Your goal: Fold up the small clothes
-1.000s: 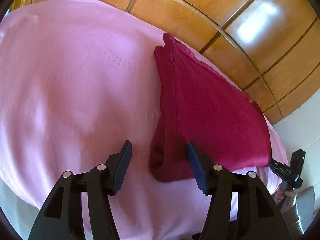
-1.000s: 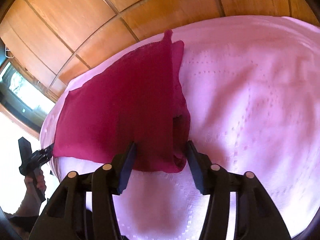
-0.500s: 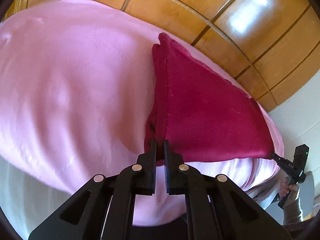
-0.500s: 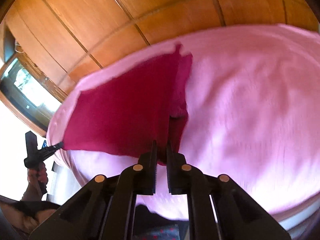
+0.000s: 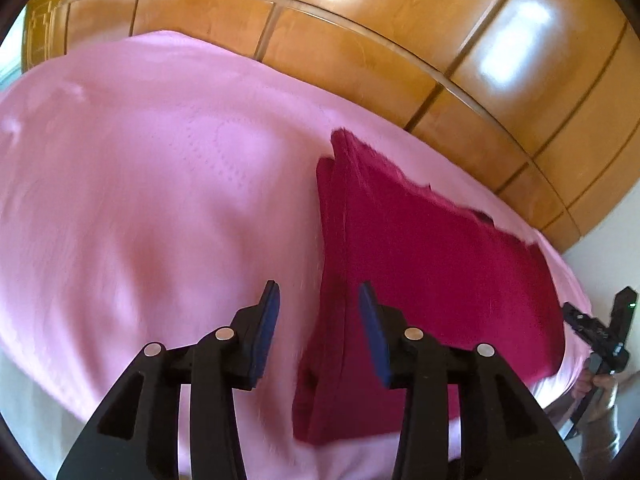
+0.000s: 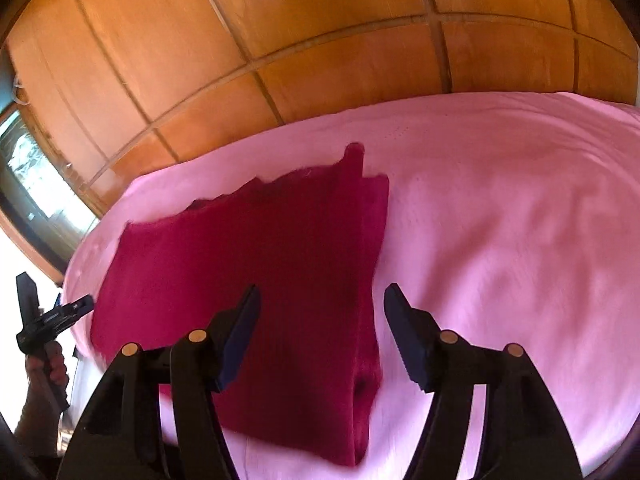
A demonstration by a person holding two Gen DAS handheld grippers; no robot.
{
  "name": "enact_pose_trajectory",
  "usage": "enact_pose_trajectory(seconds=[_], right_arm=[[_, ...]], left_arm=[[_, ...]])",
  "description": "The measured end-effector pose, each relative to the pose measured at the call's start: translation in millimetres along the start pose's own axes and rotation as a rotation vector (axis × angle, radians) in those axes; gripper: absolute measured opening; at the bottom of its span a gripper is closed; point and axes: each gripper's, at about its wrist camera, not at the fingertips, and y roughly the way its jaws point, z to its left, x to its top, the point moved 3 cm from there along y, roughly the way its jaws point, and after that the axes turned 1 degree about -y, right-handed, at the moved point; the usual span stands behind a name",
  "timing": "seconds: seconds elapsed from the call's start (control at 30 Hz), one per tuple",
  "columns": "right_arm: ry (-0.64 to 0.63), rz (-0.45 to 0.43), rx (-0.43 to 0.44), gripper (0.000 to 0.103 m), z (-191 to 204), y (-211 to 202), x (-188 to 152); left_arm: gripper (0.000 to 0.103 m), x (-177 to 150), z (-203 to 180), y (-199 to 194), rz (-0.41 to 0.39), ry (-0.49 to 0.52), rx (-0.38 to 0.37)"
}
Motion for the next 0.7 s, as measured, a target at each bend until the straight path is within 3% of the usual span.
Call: enact_pose_trajectory(seconds=[0.13,0.2,0.27,0.3,0.33,0.53,0.63,0.7], right_arm=[[0.037,0.035,-0.031,0.064,-7,40,28],[0.043,0.049,-0.051,0.059,-9,55,37],[0.026,0.06,-0.051,0.03,-6,63,45],[0.013,0.051,-0.069,0.023,-4,63,47],[-0.002,0.031,-0.082,0.009,-1,60,52],[-0.034,-0.109,-0.109,0.007,7,36,68],[-0.037,-0.091,-0.149,0.007,3,56,68],[-0.066,-0.062,-0.221,0.007,1,78,61]], left_arm=[[0.04,24,-4,21,-0.005,-0.029,-0.002],[0.04,36,-7,31,-0.012,-0.041,-0.008],[0.037,43,-10,42,-0.002,-0.044,-0.019],[0.021,47,-12,49,0.009,-0.041,-0.012],[0.007,49,-14,53,0.014,-0.035,-0.011],[0.003,64,-26,51,-0.089,-0.013,0.032],[0.003,66,-25,62,-0.093,-0.005,0.099],[0.003,63,-25,73,-0.084,0.007,0.153]])
